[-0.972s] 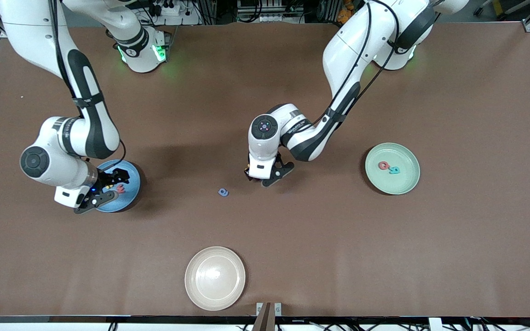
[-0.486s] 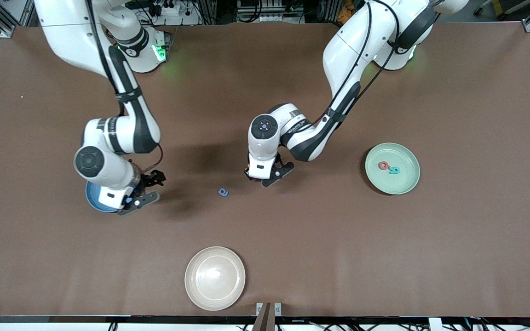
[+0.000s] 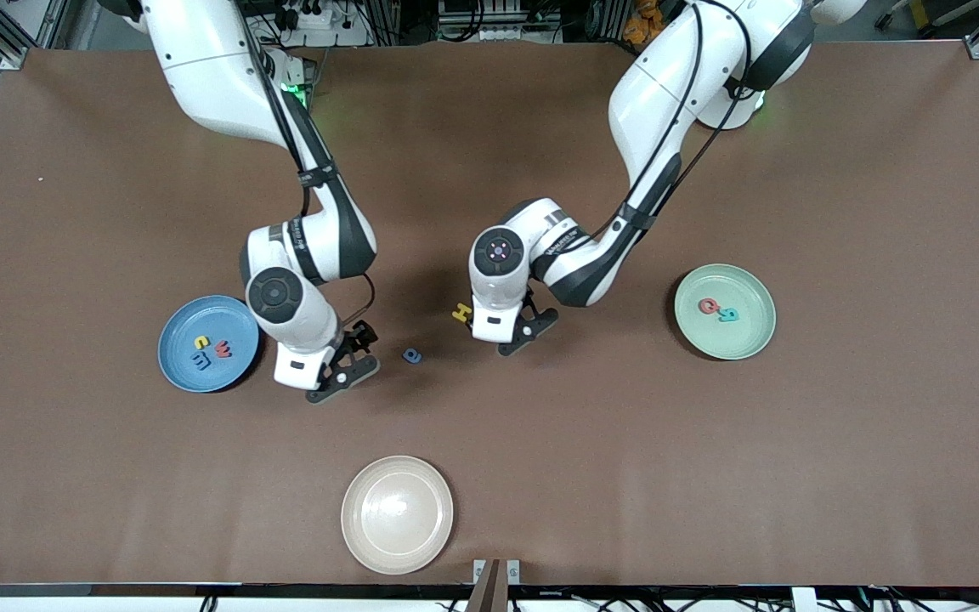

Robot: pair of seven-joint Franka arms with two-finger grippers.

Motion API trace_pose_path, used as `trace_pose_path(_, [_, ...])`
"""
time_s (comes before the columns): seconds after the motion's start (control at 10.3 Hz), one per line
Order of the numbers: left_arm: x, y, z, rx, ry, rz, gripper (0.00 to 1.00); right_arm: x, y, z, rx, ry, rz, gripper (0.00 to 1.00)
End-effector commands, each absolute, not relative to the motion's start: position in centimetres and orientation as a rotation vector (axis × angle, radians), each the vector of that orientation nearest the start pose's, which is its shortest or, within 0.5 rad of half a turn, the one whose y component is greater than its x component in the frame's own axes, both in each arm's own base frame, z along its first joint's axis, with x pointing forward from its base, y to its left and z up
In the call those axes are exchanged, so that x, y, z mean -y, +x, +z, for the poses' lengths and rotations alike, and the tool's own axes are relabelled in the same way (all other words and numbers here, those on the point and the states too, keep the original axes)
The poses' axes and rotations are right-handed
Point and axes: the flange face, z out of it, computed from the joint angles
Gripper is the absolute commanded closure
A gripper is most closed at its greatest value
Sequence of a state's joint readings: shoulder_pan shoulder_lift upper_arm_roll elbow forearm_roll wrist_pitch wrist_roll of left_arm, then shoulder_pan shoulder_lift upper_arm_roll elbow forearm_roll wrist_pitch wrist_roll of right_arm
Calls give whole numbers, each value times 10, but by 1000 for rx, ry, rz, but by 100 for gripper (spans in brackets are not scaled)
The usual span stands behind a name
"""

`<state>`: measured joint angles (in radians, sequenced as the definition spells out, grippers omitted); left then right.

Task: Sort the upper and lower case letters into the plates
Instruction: 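Place blue M on the green plate while the right gripper grasps blue a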

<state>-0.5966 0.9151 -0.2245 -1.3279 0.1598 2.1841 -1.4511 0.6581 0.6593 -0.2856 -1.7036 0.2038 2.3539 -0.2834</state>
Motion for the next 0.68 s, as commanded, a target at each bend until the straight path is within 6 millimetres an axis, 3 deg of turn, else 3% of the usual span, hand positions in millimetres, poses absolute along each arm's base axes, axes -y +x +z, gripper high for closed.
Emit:
trace_pose_path(0.0, [504, 533, 196, 929, -2977, 141, 73, -288, 621, 214, 907, -3007, -60, 0])
trace_pose_path(0.1, [499, 537, 201, 910, -2978, 145, 73, -303, 612, 205, 947, -3000, -37, 0])
trace_pose_path(0.19, [478, 550, 209, 826, -2972, 175, 73, -310, 607, 199, 969, -2996, -26, 0])
trace_pose_path(0.39, [428, 579, 247, 705, -2985, 273, 73, -318, 605, 189, 991, -2996, -65, 0])
trace_pose_path(0.58, [384, 586, 269, 528, -2944, 375, 75, -330, 601, 183, 1012, -2988, -80, 0])
